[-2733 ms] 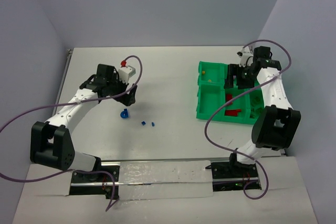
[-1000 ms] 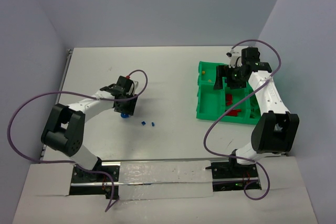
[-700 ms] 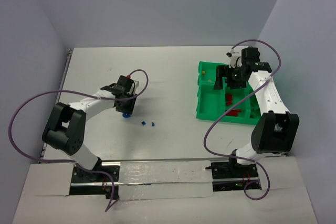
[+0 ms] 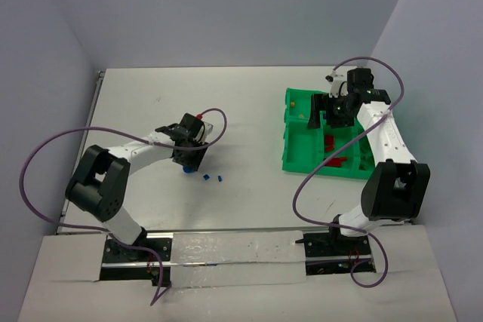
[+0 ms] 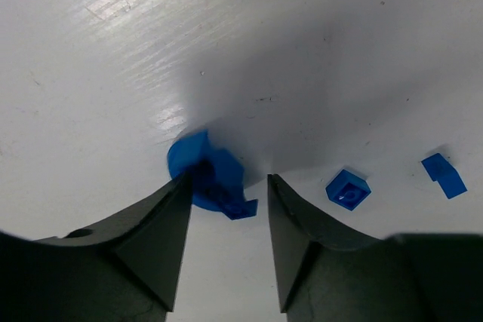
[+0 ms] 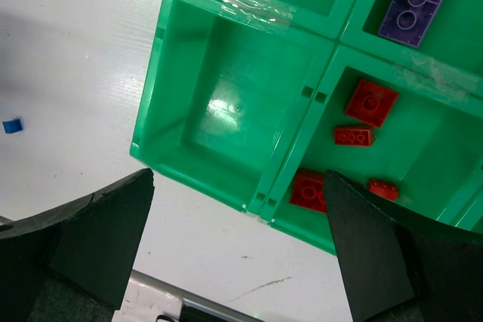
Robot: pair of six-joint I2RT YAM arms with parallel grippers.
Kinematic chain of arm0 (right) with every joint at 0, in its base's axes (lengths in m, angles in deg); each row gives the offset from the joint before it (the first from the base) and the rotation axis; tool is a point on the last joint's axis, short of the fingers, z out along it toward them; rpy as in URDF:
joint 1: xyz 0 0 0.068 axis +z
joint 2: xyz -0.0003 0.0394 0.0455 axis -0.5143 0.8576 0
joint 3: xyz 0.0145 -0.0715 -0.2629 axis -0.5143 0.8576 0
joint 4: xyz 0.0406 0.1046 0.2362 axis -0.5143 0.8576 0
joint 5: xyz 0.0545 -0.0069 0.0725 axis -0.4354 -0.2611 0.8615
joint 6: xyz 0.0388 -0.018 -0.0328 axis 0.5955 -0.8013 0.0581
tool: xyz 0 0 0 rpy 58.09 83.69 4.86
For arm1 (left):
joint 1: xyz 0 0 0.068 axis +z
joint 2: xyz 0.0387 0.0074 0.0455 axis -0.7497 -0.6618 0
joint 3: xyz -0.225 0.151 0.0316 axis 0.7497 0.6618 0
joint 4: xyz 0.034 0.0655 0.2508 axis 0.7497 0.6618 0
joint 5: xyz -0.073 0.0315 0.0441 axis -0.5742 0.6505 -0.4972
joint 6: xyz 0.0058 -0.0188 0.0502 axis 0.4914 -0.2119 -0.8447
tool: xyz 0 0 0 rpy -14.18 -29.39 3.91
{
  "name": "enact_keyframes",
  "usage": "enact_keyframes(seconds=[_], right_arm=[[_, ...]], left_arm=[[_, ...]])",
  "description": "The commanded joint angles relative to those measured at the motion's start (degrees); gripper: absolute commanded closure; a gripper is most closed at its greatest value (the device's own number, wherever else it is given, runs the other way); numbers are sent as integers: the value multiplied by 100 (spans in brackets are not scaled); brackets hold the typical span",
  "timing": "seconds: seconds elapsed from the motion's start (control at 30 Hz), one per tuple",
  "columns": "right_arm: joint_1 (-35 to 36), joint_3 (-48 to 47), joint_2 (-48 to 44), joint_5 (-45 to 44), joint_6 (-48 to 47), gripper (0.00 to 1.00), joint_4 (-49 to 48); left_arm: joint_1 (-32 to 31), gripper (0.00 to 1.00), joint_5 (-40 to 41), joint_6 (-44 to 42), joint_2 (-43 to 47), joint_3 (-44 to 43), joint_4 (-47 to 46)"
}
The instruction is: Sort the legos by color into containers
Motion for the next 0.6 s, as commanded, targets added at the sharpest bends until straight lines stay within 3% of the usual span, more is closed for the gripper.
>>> enact_keyframes(seconds=[0.0, 0.17, 0.37, 0.57], right_arm=[[34, -24, -104, -39, -17, 0, -188], [34, 5, -108, -34, -8, 0, -210], [34, -13, -109, -42, -17, 0, -203], [34, 8, -94, 206, 22, 0, -201]], left_arm=[[-48, 42, 29, -16, -75, -214, 79], [-48, 44, 19, -53, -91, -206, 60], [-57, 54, -62, -106, -92, -250, 50], [-108, 84, -131, -244, -19, -197, 30]])
